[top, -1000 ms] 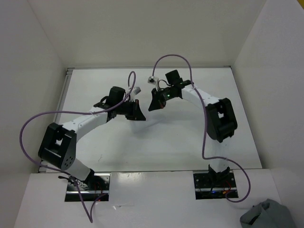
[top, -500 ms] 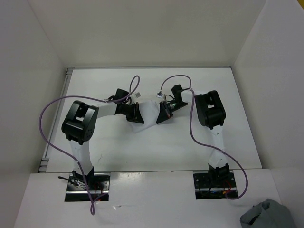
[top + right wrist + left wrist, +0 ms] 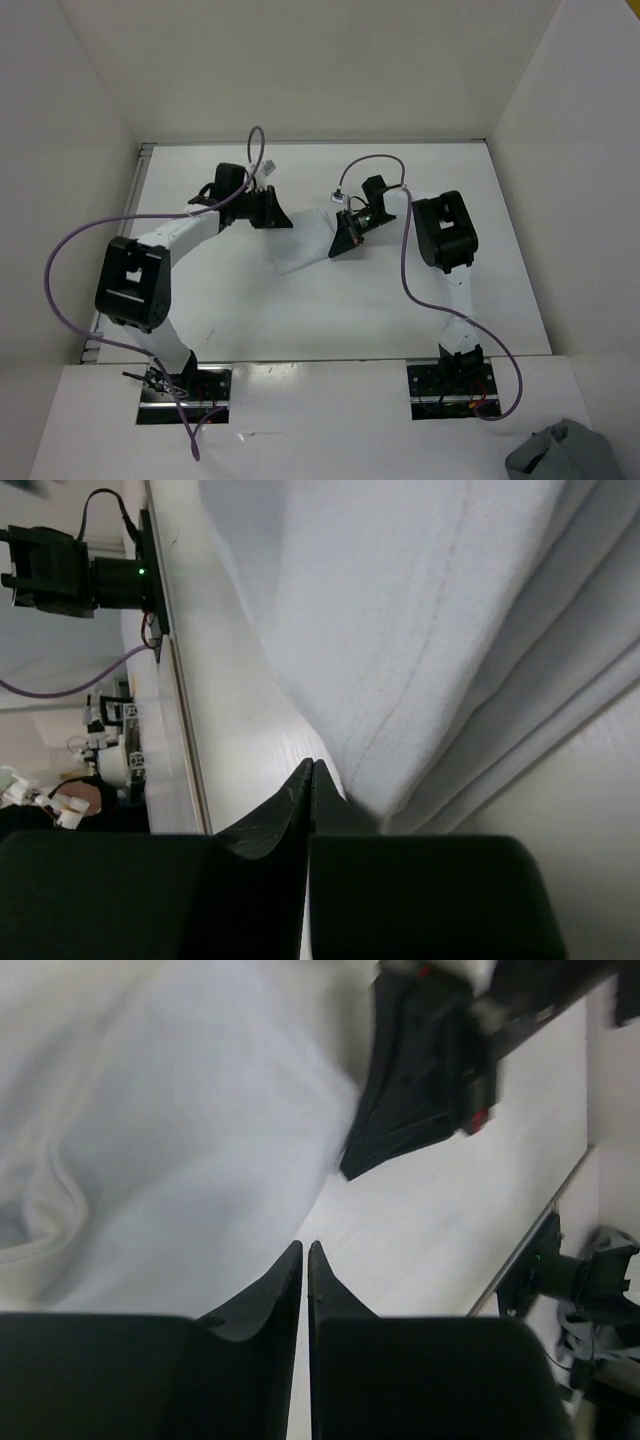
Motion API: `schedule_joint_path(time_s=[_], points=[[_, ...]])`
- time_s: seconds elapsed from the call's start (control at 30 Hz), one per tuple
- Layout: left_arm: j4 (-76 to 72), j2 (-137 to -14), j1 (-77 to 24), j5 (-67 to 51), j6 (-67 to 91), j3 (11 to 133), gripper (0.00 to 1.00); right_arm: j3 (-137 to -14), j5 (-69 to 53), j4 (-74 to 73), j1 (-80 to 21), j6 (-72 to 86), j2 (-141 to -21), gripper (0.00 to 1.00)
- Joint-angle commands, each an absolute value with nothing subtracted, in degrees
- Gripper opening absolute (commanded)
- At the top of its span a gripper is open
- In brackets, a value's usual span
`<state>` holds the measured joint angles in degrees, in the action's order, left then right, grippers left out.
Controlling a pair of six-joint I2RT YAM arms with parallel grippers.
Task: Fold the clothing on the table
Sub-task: Fold the skirt
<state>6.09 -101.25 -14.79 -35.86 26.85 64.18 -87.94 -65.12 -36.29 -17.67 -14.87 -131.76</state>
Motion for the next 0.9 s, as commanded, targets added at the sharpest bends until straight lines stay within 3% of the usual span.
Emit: schedule_joint_path(time_s=[0.0, 0.23, 0.53, 0.87], points=[[8.69, -95.44, -12.58, -30.94, 22.07, 69.07, 0.11, -87.54, -69.6, -36.3, -16.79, -18.8, -126.13, 0.0], [4.16, -108.53, -9.76, -36.21, 26.71, 70.32, 0.02, -88.77, -70.66, -39.02, -16.79, -20.65, -126.65, 0.0], [2.02, -116.53, -9.15, -28.93, 27.42, 71.71, 0.0, -88.77, -72.33, -40.87, -15.21, -22.5, -126.04, 0.0], [5.26, -106.88, -10.89, -24.61, 28.39, 71.54, 0.04, -87.19, -69.35, -33.32, -15.99, -14.17, -125.51, 0.0]])
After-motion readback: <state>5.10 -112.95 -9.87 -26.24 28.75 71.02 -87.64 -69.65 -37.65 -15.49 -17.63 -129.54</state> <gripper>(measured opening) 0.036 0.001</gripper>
